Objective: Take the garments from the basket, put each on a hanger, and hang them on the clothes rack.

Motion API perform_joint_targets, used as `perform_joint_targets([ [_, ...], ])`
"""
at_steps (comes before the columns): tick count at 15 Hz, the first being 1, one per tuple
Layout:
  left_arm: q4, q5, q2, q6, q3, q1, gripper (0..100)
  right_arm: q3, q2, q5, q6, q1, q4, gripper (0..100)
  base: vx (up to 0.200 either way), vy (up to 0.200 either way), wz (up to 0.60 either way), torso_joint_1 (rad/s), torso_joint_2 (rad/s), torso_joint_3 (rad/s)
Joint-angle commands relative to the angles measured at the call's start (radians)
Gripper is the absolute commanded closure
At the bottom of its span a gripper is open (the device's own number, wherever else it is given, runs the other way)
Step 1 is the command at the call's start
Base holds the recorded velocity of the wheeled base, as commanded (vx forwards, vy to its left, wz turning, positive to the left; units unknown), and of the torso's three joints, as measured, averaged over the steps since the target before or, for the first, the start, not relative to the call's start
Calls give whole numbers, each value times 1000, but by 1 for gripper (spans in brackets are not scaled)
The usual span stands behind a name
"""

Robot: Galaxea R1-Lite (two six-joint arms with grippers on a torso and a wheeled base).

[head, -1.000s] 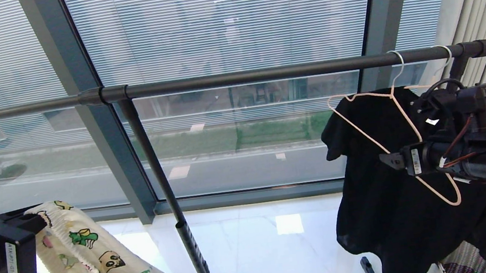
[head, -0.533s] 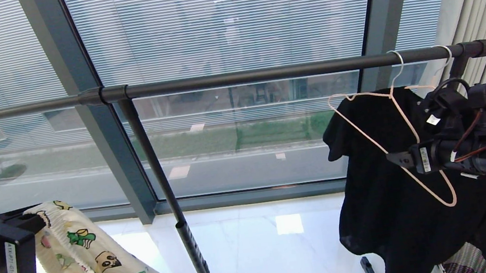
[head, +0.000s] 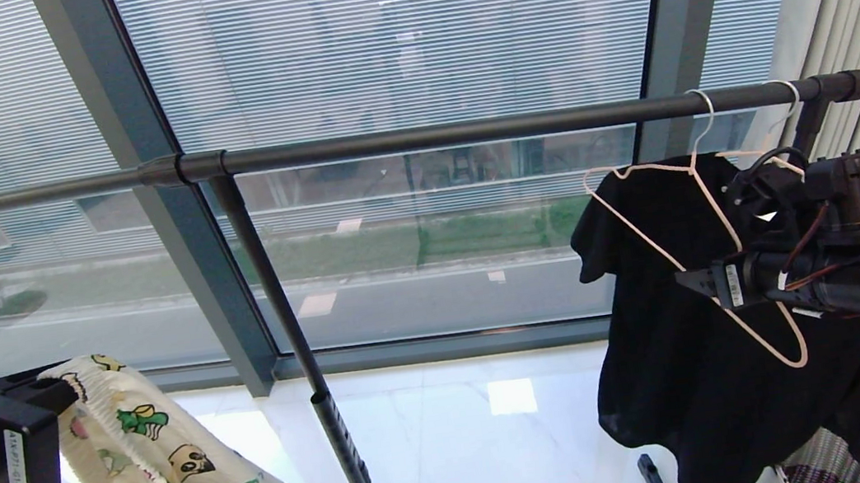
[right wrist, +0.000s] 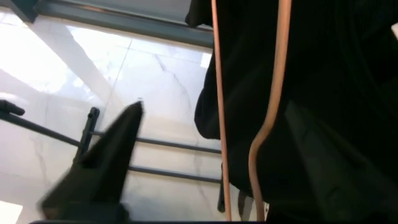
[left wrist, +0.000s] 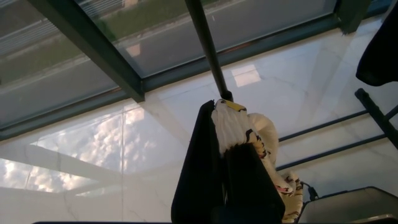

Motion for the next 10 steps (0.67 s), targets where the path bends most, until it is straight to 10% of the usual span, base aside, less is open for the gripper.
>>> perform_joint_targets([
  [1, 0, 1, -1, 0, 0, 0, 100, 0, 28, 0, 1, 1, -25, 100, 0, 0, 0, 0, 0, 0],
  [10, 0, 1, 1, 0, 0, 0, 100, 3, 27, -1, 12, 1, -79, 100, 0, 0, 0, 0, 0, 0],
])
